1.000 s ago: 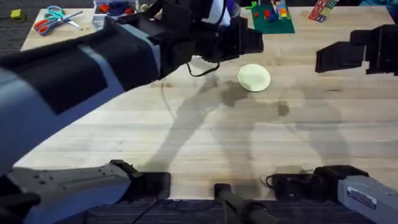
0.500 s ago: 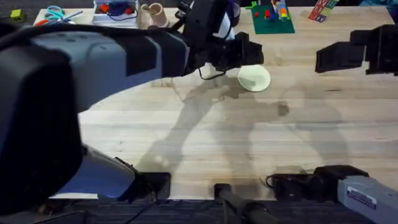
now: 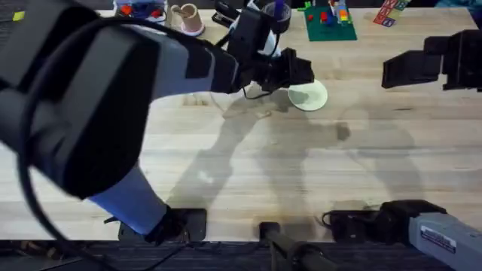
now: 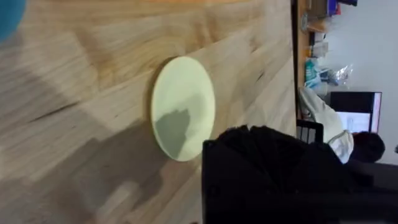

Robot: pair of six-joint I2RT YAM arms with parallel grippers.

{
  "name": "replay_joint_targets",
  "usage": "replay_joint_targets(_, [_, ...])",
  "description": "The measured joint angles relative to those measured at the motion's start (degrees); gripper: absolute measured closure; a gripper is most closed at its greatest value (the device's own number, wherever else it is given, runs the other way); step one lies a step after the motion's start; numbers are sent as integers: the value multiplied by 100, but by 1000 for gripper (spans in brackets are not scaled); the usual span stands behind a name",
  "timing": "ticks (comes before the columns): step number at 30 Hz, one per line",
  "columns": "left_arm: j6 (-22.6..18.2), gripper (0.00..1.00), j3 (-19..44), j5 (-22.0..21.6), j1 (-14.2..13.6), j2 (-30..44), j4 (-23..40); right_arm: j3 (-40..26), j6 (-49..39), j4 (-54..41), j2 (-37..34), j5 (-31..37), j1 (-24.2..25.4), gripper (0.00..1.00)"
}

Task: Pick up the plates from the table one by one and place each into a slot on the dish rack.

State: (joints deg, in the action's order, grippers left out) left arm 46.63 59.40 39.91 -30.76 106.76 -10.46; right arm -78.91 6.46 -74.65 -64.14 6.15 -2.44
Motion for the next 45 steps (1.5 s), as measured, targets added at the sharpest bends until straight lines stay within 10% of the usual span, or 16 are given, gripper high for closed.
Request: replay_joint_targets(45, [5, 961, -255, 334, 221, 857, -434, 0, 0, 0, 0, -1, 0, 7])
